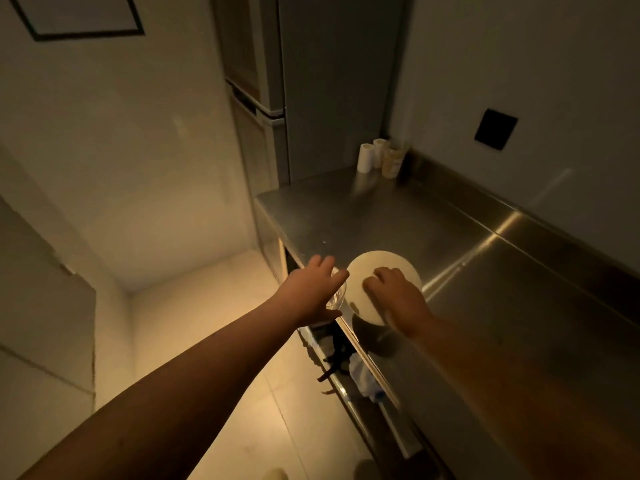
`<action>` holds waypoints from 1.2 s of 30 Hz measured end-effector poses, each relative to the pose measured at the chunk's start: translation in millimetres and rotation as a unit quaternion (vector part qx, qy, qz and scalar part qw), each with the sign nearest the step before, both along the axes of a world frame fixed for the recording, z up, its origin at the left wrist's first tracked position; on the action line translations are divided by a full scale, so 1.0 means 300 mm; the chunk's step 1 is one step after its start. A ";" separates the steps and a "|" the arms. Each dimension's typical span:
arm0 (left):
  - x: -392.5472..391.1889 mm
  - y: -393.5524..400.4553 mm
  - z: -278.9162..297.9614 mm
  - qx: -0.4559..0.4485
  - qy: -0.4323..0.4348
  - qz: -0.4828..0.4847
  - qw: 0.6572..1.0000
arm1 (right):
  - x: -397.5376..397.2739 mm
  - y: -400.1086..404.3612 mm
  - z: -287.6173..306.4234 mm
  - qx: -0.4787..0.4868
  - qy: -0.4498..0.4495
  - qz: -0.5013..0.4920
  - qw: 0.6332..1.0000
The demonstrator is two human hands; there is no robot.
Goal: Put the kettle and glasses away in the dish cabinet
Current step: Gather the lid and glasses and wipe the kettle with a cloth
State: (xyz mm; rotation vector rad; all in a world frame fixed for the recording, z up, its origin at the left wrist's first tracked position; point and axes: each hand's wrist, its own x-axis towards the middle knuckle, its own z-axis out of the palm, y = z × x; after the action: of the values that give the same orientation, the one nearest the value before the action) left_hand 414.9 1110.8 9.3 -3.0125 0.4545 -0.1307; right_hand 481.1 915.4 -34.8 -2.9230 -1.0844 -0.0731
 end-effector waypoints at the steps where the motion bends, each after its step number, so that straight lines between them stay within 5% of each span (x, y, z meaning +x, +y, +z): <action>1: 0.046 0.049 0.000 -0.001 0.003 -0.004 1.000 | 0.034 0.046 -0.003 -0.004 0.006 -0.013 1.000; 23: 1.058 0.654 -0.078 -0.024 0.076 -0.041 0.996 | 0.984 0.673 -0.081 -0.040 0.047 -0.108 0.992; 36: 1.287 0.691 -0.181 -0.015 0.137 -0.181 0.974 | 1.087 0.612 -0.183 -0.024 0.128 -0.328 0.936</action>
State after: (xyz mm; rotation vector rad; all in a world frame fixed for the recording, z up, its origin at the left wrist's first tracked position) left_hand 800.9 1318.1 -45.1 -2.9501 1.0339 0.2598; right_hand 807.2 1098.8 -89.6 -3.0742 -0.0529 0.3169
